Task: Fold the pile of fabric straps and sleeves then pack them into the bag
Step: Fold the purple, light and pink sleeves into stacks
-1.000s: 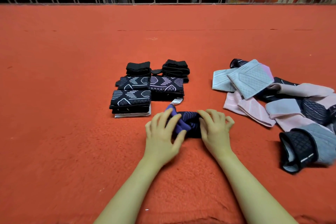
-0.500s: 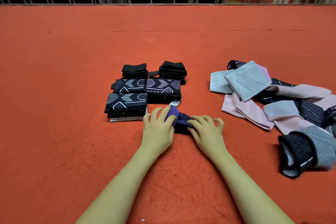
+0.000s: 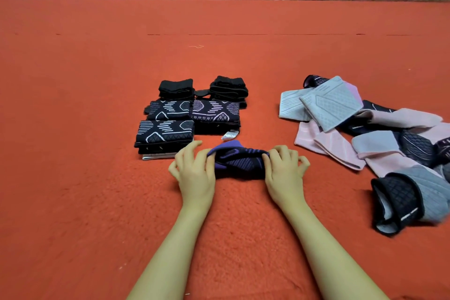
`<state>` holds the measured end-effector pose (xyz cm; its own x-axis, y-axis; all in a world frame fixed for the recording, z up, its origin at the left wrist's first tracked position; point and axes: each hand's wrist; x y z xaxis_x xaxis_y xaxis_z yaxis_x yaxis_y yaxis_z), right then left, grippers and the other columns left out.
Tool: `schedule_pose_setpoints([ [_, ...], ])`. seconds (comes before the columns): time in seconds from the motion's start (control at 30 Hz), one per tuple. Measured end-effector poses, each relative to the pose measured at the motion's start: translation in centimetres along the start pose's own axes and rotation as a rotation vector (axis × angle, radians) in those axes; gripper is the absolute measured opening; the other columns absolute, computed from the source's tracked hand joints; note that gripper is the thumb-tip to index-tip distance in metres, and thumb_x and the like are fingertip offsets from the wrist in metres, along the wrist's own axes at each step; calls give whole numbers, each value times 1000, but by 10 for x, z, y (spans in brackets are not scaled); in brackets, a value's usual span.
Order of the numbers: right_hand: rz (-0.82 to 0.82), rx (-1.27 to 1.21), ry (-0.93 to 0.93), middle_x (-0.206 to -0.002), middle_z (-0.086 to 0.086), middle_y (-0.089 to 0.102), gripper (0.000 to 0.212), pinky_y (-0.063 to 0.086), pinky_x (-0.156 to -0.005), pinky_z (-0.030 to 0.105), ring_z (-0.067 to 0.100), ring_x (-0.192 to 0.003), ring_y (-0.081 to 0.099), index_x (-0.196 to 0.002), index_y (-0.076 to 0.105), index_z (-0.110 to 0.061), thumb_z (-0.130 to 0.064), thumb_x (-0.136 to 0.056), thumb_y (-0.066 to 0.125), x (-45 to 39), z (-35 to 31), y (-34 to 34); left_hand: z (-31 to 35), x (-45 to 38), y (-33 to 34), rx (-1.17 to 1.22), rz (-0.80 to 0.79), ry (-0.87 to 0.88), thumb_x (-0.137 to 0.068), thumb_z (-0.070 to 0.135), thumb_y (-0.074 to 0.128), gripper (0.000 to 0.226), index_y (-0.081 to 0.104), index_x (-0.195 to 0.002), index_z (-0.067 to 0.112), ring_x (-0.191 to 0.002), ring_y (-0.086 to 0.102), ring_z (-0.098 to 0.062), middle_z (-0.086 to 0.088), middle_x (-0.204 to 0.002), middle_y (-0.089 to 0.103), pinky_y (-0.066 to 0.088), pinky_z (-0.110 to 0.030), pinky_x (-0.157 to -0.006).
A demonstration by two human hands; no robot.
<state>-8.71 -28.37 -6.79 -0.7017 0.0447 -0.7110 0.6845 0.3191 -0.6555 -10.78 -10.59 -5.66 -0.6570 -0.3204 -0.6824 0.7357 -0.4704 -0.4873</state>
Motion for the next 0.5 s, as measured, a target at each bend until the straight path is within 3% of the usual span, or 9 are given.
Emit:
schedule_pose_setpoints([
  [0.1,-6,45,34,-85,4,57,32,22,-76,38,27,-78,51,-76,58,-15,-31,-91,36,-1,0,0,-1,-1,-6,44,18,-75,-85,33,46,34,68,-77,9,-105,42,-16,-5,-109,63,23,-37,-85],
  [0.27,-49,93,42,-81,6,57,32,23,-74,39,29,-73,55,-76,60,-13,-31,-90,37,-3,-3,-1,-21,2,-15,-11,-72,-19,-84,43,46,44,68,-70,8,-104,41,-18,-7,-109,60,24,-37,-83],
  [0.4,-119,-64,-92,-102,-3,65,35,20,-78,34,18,-93,51,-103,65,-18,-25,-81,39,-1,-9,-11,-26,3,-19,-30,-126,66,-83,46,48,44,65,-66,9,-103,41,-19,-8,-110,60,27,-38,-81],
  [0.5,-187,-139,-171,-87,-10,66,32,19,-78,33,16,-87,55,-102,67,-23,-33,-83,42,3,-20,-20,-21,5,-21,-90,-107,112,-81,45,49,39,67,-85,11,-106,42,-21,-11,-114,59,37,-44,-82],
])
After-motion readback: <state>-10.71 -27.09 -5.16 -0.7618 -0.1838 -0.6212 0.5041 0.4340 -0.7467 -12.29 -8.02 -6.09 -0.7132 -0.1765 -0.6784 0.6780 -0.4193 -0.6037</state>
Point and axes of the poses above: each hand's wrist, its own x-axis away from the middle knuckle, its own y-axis out of the palm, z = x × y
